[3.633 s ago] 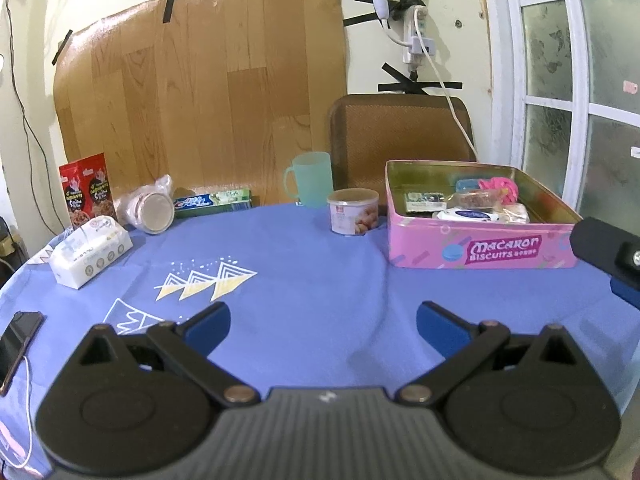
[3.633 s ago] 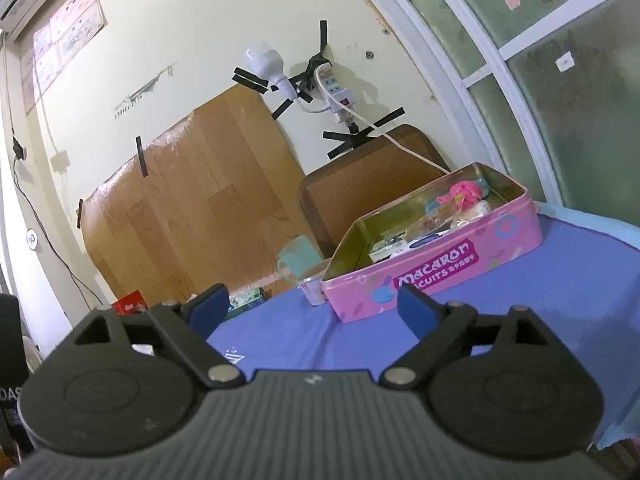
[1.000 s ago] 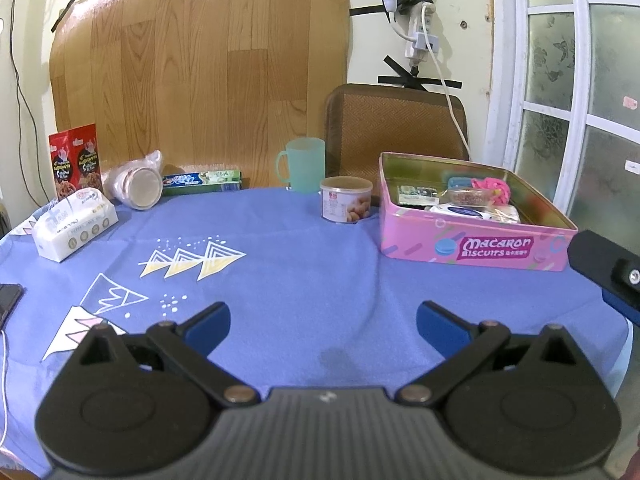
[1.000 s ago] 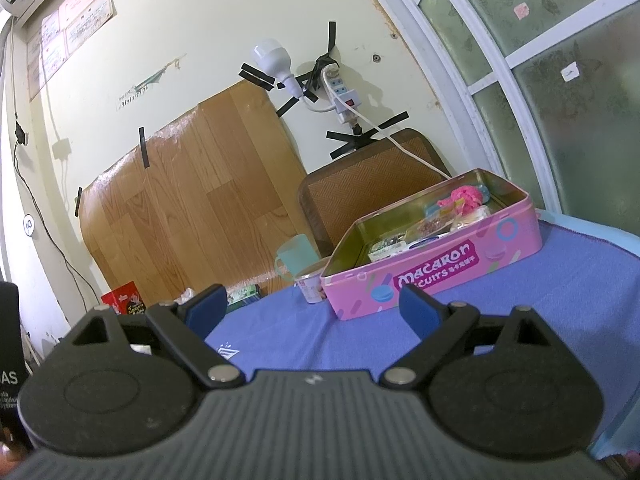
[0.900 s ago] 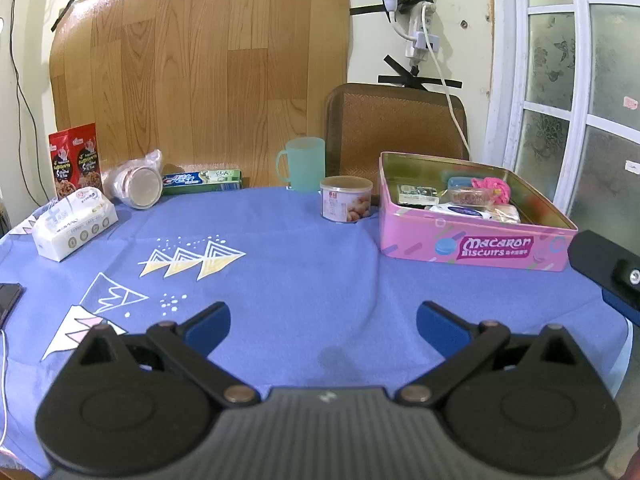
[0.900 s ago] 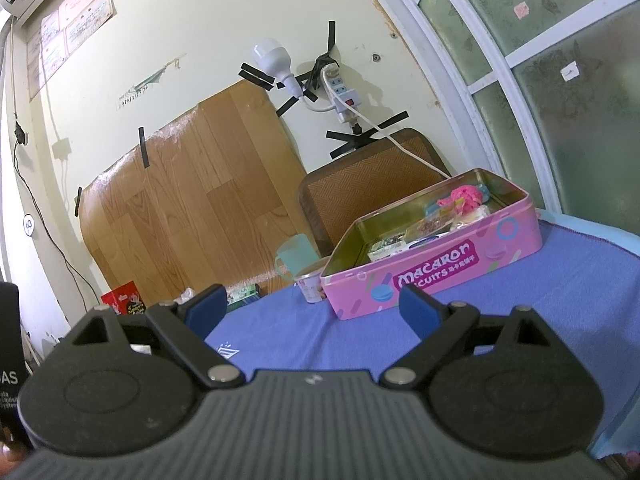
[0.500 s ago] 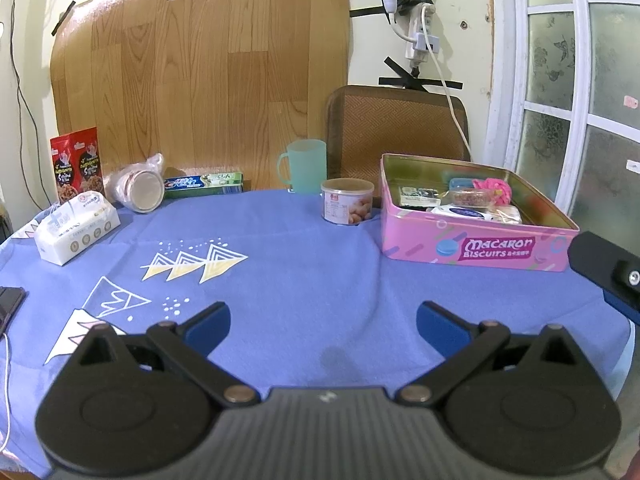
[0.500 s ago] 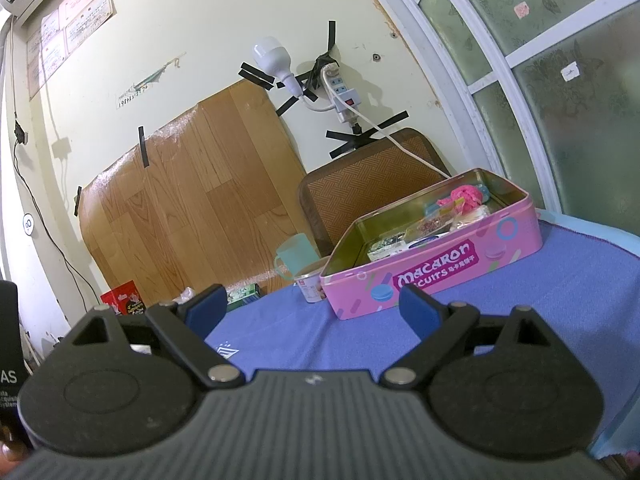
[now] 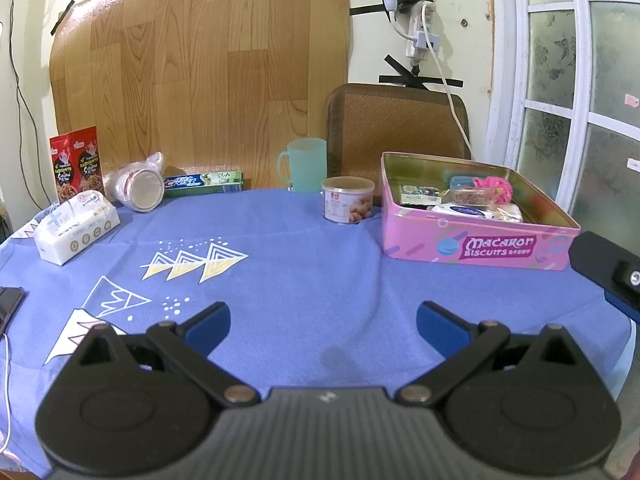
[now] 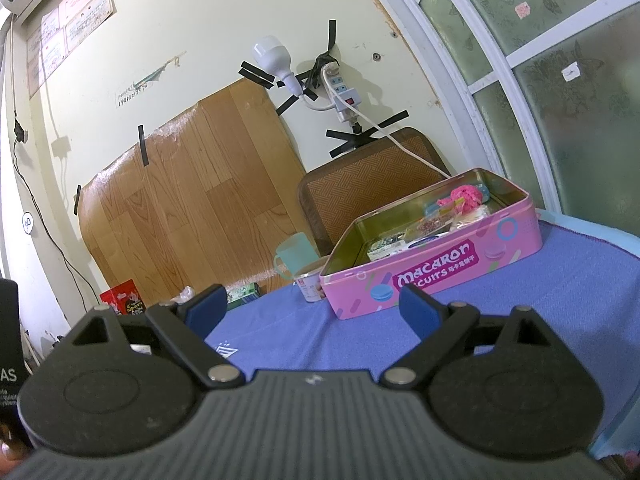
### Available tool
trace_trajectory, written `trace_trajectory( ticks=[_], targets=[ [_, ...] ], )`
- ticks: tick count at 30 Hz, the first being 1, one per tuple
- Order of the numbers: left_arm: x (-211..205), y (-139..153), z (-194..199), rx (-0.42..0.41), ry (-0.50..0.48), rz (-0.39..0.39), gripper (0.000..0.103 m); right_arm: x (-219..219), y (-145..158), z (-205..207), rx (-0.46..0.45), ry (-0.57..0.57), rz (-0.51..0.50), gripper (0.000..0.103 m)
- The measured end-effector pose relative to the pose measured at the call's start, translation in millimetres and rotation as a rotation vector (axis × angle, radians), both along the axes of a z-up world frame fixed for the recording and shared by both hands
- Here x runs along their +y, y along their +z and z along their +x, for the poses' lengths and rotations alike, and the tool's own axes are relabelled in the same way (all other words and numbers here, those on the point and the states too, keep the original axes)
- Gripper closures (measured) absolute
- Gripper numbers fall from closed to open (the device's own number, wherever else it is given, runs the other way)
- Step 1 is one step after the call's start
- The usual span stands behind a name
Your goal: Organize soft objects
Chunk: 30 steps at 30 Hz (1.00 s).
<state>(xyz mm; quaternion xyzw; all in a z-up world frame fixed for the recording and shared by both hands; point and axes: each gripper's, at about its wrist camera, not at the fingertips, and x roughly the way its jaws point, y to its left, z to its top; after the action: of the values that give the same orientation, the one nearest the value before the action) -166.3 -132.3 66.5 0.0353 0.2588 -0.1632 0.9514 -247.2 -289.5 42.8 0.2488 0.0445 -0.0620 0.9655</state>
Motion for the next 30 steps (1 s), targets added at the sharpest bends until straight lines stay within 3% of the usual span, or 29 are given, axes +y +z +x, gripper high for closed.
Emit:
trace_trajectory(
  ticks=[23, 30],
  targets=[
    [1, 4, 1, -0.025, 0.023, 0.005, 0.0, -3, -7, 2, 0.008, 0.01, -0.005, 0.008],
    [-2, 15, 27, -0.036, 0.05, -0.018, 0.0, -10, 5, 10, 0.019, 0.021, -0.078, 0.008]
  ],
)
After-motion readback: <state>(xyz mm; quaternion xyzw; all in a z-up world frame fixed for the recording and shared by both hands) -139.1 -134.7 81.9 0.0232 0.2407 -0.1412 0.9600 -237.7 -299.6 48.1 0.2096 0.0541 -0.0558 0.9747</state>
